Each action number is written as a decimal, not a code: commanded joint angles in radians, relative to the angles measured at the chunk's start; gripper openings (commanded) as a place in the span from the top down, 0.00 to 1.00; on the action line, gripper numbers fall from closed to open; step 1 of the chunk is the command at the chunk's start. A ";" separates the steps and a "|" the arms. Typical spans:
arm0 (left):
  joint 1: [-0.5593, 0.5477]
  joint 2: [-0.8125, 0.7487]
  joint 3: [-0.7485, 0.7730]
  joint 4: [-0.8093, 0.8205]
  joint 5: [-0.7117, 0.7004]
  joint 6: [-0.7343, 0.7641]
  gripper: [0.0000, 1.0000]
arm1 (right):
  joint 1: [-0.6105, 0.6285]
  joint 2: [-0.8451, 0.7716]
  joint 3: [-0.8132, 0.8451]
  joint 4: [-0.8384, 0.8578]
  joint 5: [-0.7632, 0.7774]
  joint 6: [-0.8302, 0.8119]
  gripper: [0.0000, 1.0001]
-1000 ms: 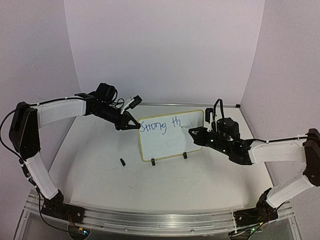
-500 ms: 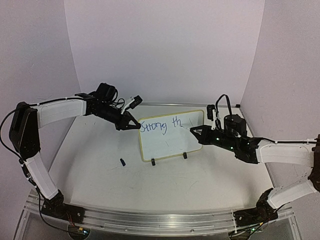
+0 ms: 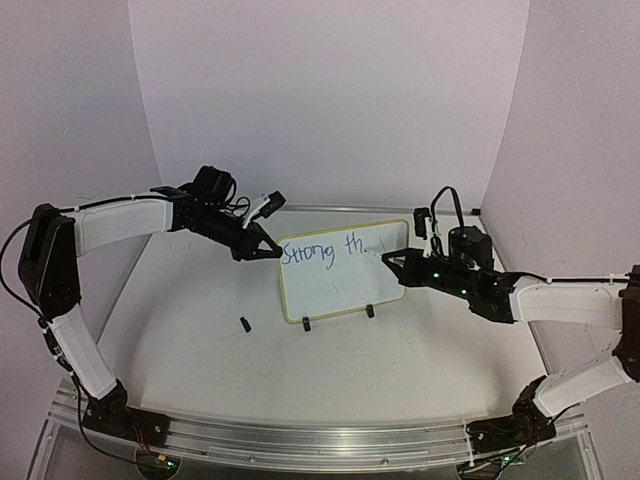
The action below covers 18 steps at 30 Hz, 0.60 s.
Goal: Write a sentence on the whiteboard
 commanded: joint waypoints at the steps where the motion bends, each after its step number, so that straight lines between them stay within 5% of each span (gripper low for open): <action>1: -0.014 0.010 0.002 -0.077 -0.083 0.044 1.00 | -0.002 0.028 0.051 0.075 0.038 -0.012 1.00; 18: -0.014 0.013 0.004 -0.077 -0.084 0.045 1.00 | -0.002 0.100 0.106 0.109 0.065 -0.009 1.00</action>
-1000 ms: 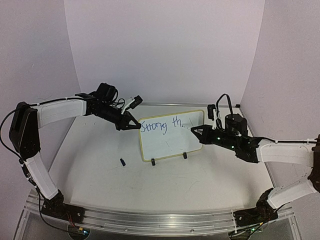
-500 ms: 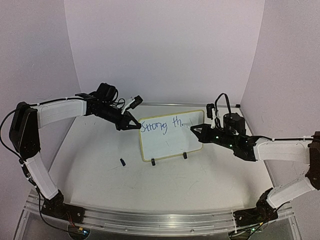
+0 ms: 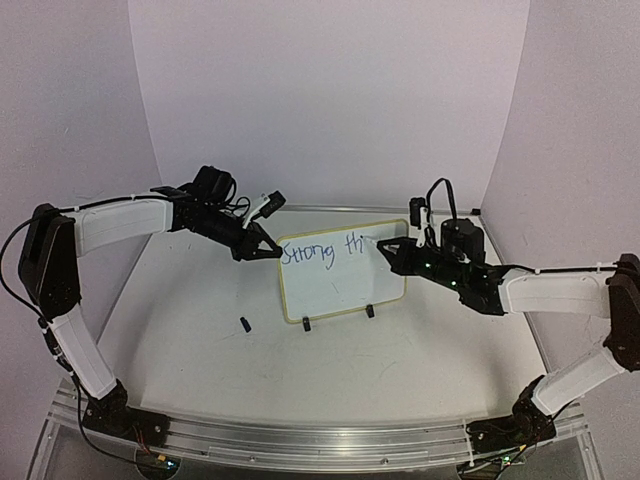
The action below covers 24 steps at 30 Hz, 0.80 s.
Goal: Write a sentence on the whiteboard
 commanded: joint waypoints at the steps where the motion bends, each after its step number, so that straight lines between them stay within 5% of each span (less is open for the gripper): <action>1: -0.014 0.013 0.005 -0.078 -0.083 0.046 1.00 | -0.002 0.009 0.034 0.035 0.028 0.001 1.00; 8: -0.014 0.013 0.005 -0.078 -0.083 0.046 1.00 | -0.002 -0.041 -0.015 0.033 0.121 0.025 1.00; 24: -0.015 0.018 0.007 -0.078 -0.080 0.046 1.00 | -0.002 0.017 -0.039 -0.038 0.048 0.060 1.00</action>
